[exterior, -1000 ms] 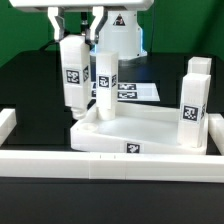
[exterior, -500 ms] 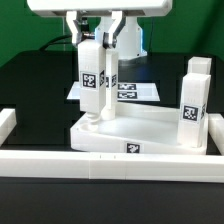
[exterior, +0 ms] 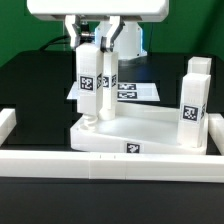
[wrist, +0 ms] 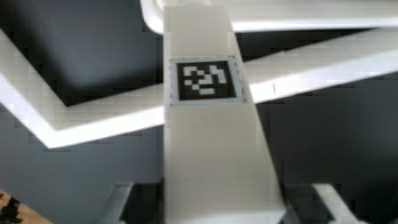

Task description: Assemble desk

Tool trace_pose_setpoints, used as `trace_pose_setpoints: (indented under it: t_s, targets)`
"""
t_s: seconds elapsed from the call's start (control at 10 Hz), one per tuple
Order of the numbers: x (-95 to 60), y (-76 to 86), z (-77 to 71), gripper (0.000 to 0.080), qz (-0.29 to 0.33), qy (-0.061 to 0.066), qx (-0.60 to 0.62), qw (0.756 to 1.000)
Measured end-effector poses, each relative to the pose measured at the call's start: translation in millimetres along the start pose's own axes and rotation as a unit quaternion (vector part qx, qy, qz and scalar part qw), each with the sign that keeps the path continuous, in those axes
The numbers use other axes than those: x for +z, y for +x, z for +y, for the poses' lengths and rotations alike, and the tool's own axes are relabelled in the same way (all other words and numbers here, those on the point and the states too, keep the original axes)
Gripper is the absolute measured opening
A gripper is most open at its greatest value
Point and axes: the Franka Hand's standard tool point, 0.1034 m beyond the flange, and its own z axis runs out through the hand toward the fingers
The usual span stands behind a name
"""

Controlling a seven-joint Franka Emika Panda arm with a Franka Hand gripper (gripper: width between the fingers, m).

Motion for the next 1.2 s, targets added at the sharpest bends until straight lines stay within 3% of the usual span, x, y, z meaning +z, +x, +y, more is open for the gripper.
trace_pose_setpoints:
  t_s: [1.2]
  targets:
    - [5.1,-6.3,2.4,0.0290,0.013,-0.008,-0.020,1.000]
